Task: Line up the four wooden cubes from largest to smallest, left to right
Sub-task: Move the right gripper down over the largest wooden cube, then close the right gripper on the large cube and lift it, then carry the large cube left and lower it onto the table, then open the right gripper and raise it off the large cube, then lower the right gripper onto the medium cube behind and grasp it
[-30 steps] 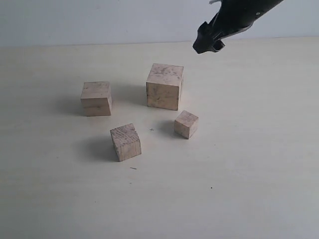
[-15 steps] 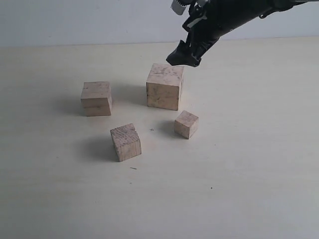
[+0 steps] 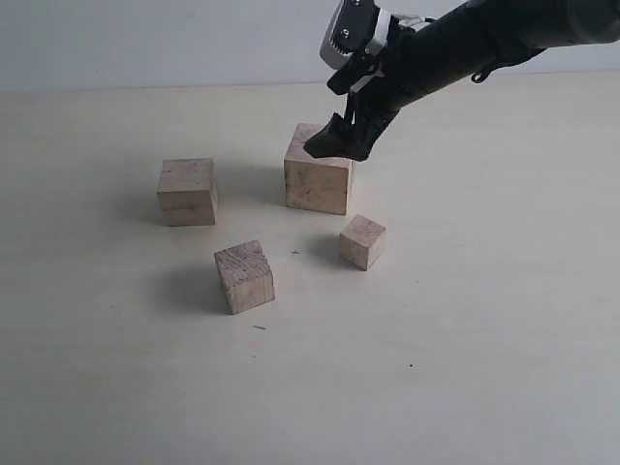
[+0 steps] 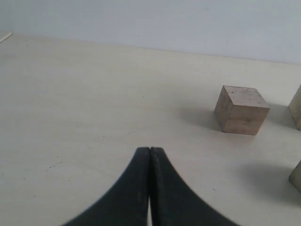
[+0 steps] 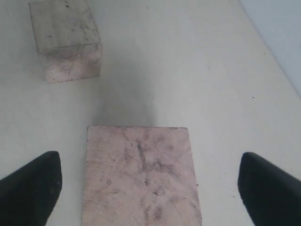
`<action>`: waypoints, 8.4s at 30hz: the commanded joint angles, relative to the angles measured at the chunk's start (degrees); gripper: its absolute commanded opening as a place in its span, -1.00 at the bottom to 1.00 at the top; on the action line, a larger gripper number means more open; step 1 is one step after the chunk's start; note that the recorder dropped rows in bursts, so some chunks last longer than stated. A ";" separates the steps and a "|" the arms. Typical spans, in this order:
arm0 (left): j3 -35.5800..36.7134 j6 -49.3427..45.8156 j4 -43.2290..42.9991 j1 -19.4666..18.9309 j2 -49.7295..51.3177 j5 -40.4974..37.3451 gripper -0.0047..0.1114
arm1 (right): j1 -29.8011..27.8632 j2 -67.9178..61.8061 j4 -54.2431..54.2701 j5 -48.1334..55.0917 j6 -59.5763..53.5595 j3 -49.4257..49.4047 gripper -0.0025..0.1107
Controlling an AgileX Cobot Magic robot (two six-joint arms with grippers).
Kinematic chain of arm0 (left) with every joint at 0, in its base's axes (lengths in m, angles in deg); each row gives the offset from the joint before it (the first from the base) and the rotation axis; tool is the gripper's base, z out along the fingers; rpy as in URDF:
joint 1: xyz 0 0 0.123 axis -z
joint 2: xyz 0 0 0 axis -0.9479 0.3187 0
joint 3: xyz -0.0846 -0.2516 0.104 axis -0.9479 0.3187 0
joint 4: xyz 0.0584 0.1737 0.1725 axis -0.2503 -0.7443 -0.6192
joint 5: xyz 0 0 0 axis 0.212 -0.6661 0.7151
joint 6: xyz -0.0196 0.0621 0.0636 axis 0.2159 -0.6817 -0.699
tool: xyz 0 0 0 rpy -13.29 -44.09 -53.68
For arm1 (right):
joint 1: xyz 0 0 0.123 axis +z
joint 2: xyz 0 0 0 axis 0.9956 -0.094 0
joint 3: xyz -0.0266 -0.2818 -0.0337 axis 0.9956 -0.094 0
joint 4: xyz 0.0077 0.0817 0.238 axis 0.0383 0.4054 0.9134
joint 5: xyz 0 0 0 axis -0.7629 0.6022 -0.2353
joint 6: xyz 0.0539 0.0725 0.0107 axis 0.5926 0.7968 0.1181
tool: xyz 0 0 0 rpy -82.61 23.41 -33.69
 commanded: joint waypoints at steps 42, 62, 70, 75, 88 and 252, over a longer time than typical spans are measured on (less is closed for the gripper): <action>-0.03 -0.05 0.33 0.34 -0.29 0.63 -0.92 | -3.53 -9.73 13.55 8.68 -16.01 0.48 -0.25; -0.03 -0.05 0.33 0.34 -0.29 0.63 -0.92 | 20.12 -1.52 17.80 6.87 -12.15 2.06 -0.96; -0.03 -0.05 0.33 0.34 -0.29 0.63 -0.92 | 21.45 -8.63 16.19 6.11 -8.50 9.08 -0.96; -0.03 -0.05 0.33 0.34 -0.29 0.63 -0.92 | 21.26 -11.79 14.56 5.29 -7.05 11.12 -0.96; -0.03 -0.05 0.33 0.34 -0.29 0.63 -0.92 | 19.19 -14.55 13.60 -2.23 -4.33 11.12 -0.96; -0.03 -0.18 0.33 0.34 -0.29 0.64 -0.92 | 20.76 -30.02 -51.91 4.69 104.40 49.78 0.35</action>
